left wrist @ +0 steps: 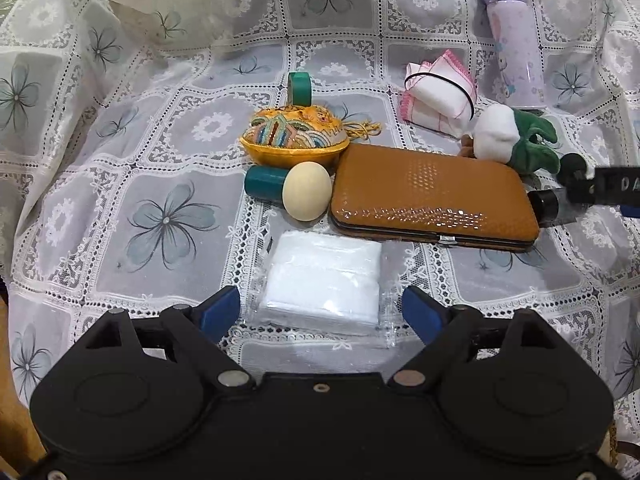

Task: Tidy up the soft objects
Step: 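Move the right gripper down toward the clear bottle with black cap, then close the right gripper around the middle of the clear bottle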

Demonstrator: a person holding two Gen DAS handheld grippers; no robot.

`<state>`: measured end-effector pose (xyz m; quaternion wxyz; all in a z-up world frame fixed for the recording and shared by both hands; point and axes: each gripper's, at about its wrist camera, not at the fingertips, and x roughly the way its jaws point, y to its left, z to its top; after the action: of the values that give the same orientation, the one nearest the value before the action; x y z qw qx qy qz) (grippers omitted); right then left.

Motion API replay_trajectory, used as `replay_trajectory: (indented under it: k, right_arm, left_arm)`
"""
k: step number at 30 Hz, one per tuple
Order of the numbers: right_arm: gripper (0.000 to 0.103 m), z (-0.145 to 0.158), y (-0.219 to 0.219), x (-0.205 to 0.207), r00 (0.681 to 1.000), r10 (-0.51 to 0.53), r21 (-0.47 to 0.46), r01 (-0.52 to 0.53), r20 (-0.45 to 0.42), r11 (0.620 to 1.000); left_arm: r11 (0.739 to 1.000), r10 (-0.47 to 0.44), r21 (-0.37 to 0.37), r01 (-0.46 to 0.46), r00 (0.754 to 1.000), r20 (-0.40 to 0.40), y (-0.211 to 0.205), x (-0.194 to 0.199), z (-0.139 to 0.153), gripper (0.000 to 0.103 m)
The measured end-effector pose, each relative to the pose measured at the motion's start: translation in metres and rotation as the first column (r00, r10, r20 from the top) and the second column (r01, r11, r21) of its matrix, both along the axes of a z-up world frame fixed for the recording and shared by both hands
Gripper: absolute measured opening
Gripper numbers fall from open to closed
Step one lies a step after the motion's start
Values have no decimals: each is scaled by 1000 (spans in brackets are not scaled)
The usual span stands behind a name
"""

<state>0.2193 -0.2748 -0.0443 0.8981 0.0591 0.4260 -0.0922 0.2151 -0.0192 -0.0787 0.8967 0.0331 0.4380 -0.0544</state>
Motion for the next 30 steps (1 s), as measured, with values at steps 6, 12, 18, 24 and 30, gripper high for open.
replay_trajectory:
  k: [6, 12, 18, 24, 30]
  right_arm:
    - [75, -7, 18, 2, 997, 72, -41, -72, -14, 997]
    - [74, -15, 23, 8, 995, 94, -50, -95, -27, 994]
    - [70, -21, 25, 13, 992, 120, -64, -122, -30, 991]
    - [74, -22, 22, 16, 994, 111, -49, -111, -18, 993]
    - [82, -23, 21, 21, 995, 104, -72, -104, -3, 992]
  left_arm:
    - [1000, 13, -8, -13, 1000, 3, 2, 1, 4, 85]
    - [1000, 13, -5, -13, 1000, 2, 3, 3, 3, 85]
    - [1000, 15, -7, -15, 1000, -5, 4, 5, 1, 85]
    - [1000, 14, -6, -15, 1000, -12, 4, 7, -1, 85]
    - [1000, 16, -9, -16, 1000, -13, 5, 8, -1, 85]
